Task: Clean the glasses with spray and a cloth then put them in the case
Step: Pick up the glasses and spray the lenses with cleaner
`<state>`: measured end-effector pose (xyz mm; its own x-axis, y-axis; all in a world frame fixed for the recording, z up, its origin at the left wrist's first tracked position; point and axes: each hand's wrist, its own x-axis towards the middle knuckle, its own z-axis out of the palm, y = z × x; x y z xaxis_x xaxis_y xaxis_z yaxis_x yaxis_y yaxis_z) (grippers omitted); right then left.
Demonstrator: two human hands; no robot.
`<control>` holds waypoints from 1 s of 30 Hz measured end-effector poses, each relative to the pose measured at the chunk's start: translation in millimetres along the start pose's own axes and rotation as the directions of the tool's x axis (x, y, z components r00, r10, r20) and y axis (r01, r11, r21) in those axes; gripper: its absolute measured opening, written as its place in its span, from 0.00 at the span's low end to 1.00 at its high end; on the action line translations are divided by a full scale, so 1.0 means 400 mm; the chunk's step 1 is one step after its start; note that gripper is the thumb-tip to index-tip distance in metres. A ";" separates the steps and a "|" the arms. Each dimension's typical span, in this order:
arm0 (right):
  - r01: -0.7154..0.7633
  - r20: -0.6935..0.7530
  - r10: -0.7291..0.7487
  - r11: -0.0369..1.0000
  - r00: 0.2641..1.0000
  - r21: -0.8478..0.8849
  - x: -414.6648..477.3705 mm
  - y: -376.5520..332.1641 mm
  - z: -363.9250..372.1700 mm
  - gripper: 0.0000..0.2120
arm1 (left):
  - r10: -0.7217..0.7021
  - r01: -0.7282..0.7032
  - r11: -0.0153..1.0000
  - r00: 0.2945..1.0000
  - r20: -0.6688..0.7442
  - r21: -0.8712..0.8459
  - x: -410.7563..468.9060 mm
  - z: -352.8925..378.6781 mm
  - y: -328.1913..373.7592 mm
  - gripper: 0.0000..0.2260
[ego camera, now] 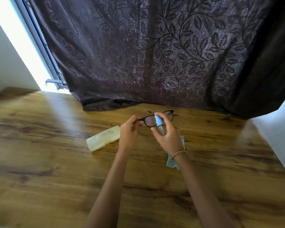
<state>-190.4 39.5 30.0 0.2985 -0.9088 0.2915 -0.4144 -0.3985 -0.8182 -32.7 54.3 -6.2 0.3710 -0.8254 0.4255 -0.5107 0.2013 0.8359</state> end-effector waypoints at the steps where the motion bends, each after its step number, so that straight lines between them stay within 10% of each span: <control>1: 0.038 -0.001 -0.038 0.996 0.999 -0.079 0.000 0.000 0.001 0.23 | -0.006 0.006 1.000 1.000 0.002 -0.003 0.001 0.001 -0.002 0.10; 30: -0.015 -0.100 -0.032 0.902 0.994 -0.431 -0.017 -0.033 0.003 0.25 | -0.004 0.004 0.999 1.000 -0.008 -0.044 -0.004 -0.001 -0.002 0.08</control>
<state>-186.0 50.9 38.3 0.2241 -0.9035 0.3653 -0.7487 -0.3996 -0.5289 -32.6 55.6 -7.3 0.3795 -0.8217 0.4251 -0.4744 0.2217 0.8520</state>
